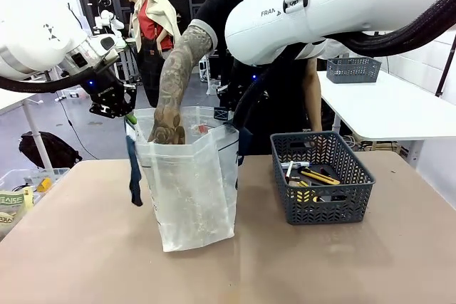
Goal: Transfer purchased items from the store into the shopping bag.
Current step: Move the Reusable shopping bag to the right side of the table.
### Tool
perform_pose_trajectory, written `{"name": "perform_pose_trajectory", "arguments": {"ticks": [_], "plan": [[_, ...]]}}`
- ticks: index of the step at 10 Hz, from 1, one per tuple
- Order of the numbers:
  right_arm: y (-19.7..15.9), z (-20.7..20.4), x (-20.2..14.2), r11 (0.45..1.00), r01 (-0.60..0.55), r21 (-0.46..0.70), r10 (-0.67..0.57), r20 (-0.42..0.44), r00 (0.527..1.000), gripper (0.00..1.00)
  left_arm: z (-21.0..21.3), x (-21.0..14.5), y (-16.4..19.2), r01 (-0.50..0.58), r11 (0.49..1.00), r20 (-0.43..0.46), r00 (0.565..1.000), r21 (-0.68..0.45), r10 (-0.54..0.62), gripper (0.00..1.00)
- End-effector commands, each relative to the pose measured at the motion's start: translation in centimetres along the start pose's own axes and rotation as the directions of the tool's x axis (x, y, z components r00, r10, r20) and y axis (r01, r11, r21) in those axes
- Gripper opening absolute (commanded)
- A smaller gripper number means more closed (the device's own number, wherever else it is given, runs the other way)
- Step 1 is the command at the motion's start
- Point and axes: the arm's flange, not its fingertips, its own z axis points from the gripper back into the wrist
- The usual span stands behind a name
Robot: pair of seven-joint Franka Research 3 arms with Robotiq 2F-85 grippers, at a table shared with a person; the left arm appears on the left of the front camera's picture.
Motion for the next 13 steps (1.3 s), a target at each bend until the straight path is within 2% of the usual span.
{"name": "perform_pose_trajectory", "arguments": {"ticks": [1, 13], "plan": [[-0.35, 0.16, -0.01, 1.0, 0.011, 0.005, -0.011, -0.003, 1.0, 0.0, 0.27, -0.07, 0.18, -0.017, 1.0, 0.005, 1.0, 0.0, 0.017, 0.0], [-0.35, 0.16, -0.01, 1.0, 0.011, 0.005, -0.011, -0.003, 1.0, 0.0, 0.27, -0.07, 0.18, -0.017, 1.0, 0.005, 1.0, 0.0, 0.017, 0.0]]}}
